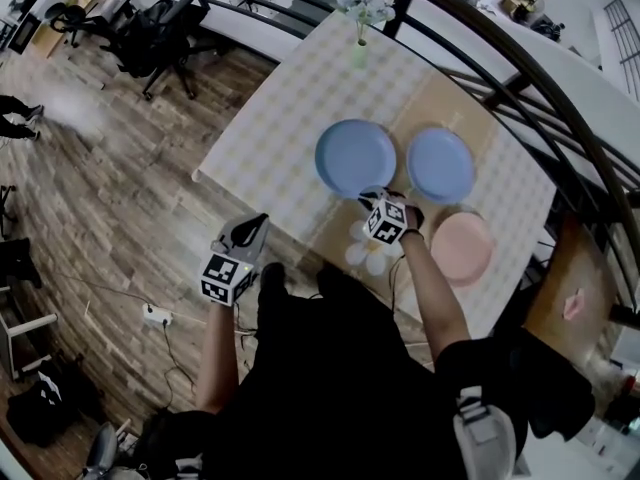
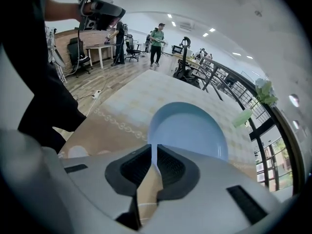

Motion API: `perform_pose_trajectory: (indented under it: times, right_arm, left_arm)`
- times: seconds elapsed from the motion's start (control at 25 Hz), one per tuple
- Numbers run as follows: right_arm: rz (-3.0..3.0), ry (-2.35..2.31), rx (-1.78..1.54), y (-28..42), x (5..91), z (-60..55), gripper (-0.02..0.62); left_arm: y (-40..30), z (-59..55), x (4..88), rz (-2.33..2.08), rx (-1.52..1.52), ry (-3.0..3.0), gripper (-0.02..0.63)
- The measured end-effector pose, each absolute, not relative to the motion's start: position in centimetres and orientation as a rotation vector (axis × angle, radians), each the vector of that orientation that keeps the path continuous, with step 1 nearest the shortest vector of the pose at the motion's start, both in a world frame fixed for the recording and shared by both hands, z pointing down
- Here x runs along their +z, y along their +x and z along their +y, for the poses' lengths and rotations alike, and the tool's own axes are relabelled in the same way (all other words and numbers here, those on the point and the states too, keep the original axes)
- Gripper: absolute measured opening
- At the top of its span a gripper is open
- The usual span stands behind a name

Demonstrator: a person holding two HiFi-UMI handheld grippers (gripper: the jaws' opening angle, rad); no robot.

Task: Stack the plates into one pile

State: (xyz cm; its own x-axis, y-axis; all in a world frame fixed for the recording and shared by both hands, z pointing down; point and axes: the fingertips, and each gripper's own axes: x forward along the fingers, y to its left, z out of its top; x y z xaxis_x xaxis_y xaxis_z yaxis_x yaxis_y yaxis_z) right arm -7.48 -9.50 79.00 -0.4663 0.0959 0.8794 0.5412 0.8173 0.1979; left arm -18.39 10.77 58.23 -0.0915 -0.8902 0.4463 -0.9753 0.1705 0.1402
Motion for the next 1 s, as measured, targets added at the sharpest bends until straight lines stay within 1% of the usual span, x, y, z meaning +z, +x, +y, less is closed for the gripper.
perform_pose_trajectory:
  times: [0.12,0.36,0.48,0.68,1.0]
  right_arm:
    - [-2.004,-0.491,-0.569,-7.5,79.4,-9.4,0.044]
    - [-1.97,-0.528,-0.584,-7.5,80.5,-9.1,0.115]
    - [-1.958,-0.541,-0.617,-7.6,81.3,-9.0,0.135]
    - [-1.932,-0.536,-0.625,-7.7,82.3,-9.3,0.135]
    - [-1.883,-0.533,-0.712,-8.2,84.0,-9.5,0.104]
  left_arm:
    - [-18.4,10.9,58.4,-2.032,0.261,1.74,0.002]
    - [-18.3,11.0,58.6,-2.041,0.251,1.707,0.002]
    - [-18.3,11.2,58.7,-2.044,0.25,1.697,0.002]
    - [-18.1,11.6,58.9,-2.046,0.246,1.683,0.002]
    - [-17.3,12.6,59.5,-2.044,0.236,1.653,0.002]
